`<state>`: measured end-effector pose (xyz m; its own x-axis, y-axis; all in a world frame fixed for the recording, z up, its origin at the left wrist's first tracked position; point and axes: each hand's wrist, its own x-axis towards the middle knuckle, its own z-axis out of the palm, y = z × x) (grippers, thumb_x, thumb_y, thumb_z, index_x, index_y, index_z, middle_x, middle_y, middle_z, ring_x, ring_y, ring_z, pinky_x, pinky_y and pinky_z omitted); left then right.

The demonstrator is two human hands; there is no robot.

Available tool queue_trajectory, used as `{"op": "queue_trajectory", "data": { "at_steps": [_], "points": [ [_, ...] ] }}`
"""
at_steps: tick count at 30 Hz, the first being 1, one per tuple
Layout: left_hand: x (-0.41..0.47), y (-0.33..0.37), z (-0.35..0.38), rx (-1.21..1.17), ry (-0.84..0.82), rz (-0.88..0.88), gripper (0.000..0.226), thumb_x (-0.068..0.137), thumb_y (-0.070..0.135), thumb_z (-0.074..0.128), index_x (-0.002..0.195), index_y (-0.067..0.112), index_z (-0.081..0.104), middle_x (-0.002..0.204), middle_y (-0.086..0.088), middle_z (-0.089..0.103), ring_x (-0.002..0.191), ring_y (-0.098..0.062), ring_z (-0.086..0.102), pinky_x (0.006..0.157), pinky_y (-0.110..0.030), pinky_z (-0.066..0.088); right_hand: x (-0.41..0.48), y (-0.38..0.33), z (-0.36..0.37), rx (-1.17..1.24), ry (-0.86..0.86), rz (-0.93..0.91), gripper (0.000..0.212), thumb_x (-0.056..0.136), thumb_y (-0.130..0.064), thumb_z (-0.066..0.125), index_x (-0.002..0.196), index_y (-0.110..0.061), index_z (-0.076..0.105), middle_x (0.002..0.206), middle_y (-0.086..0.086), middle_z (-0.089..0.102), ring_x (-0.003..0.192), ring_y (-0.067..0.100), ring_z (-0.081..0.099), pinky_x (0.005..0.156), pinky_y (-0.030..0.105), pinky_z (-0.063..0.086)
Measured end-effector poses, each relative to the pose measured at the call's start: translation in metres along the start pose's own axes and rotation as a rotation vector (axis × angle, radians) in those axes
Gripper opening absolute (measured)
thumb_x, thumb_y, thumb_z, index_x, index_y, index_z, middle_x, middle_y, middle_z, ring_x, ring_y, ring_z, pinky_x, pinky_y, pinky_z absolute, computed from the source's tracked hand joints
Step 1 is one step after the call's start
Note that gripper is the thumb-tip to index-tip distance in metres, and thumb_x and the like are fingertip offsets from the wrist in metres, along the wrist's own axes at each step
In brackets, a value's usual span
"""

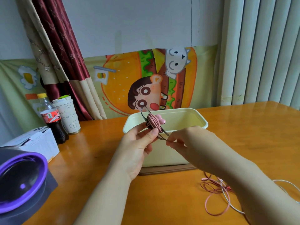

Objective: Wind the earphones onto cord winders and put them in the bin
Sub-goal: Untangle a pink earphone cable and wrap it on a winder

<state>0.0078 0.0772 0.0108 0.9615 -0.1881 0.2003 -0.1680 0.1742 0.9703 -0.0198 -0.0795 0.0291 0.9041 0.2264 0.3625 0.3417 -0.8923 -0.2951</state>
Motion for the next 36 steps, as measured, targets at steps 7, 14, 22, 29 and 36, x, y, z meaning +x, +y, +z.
{"op": "queue_trajectory", "data": {
  "at_steps": [7, 14, 22, 29, 36],
  "points": [
    [0.005, -0.012, -0.005, 0.273, 0.076, -0.005, 0.027, 0.084, 0.027, 0.075, 0.108, 0.037, 0.067, 0.111, 0.009, 0.071, 0.110, -0.015, 0.060, 0.079, -0.031, 0.043, -0.006, 0.000, -0.012, -0.123, -0.007, -0.070, 0.024, 0.098, -0.035, 0.047, 0.113, -0.032, 0.065, 0.102, -0.006, 0.068, 0.091, 0.014, 0.063, 0.086, 0.024, 0.048],
    [0.005, -0.011, -0.004, 0.249, -0.039, -0.099, 0.052, 0.059, 0.038, 0.080, 0.109, 0.035, 0.066, 0.098, 0.011, 0.069, 0.083, -0.010, 0.055, 0.066, -0.025, 0.040, -0.003, 0.006, -0.020, 0.117, -0.004, -0.108, 0.017, 0.093, -0.028, 0.058, 0.102, -0.029, 0.073, 0.081, -0.020, 0.063, 0.073, -0.001, 0.057, 0.065, 0.012, 0.046],
    [0.003, -0.006, -0.010, 0.554, -0.087, -0.018, 0.040, 0.076, 0.032, 0.078, 0.113, 0.037, 0.065, 0.104, 0.012, 0.063, 0.081, -0.007, 0.062, 0.074, -0.025, 0.044, -0.001, 0.012, -0.024, 0.249, 0.166, -0.065, 0.009, 0.082, -0.027, 0.070, 0.075, -0.025, 0.067, 0.067, -0.011, 0.060, 0.070, 0.003, 0.055, 0.058, 0.016, 0.042],
    [-0.002, -0.001, -0.014, 0.786, -0.208, 0.068, 0.041, 0.081, 0.026, 0.077, 0.113, 0.043, 0.059, 0.100, 0.018, 0.056, 0.077, -0.001, 0.066, 0.072, -0.021, 0.053, -0.003, 0.025, -0.030, 0.252, 0.086, -0.029, 0.014, 0.077, -0.026, 0.076, 0.072, -0.030, 0.064, 0.067, -0.013, 0.061, 0.070, -0.005, 0.056, 0.057, 0.009, 0.045],
    [-0.004, 0.005, -0.021, 0.749, -0.391, 0.032, 0.042, 0.083, 0.025, 0.075, 0.109, 0.052, 0.055, 0.103, 0.023, 0.058, 0.086, -0.002, 0.066, 0.078, -0.021, 0.051, 0.003, 0.037, -0.022, 0.690, 0.156, 0.004, 0.025, 0.068, -0.036, 0.069, 0.077, -0.013, 0.069, 0.059, -0.008, 0.065, 0.052, 0.001, 0.053, 0.051, 0.012, 0.044]
  ]
}}
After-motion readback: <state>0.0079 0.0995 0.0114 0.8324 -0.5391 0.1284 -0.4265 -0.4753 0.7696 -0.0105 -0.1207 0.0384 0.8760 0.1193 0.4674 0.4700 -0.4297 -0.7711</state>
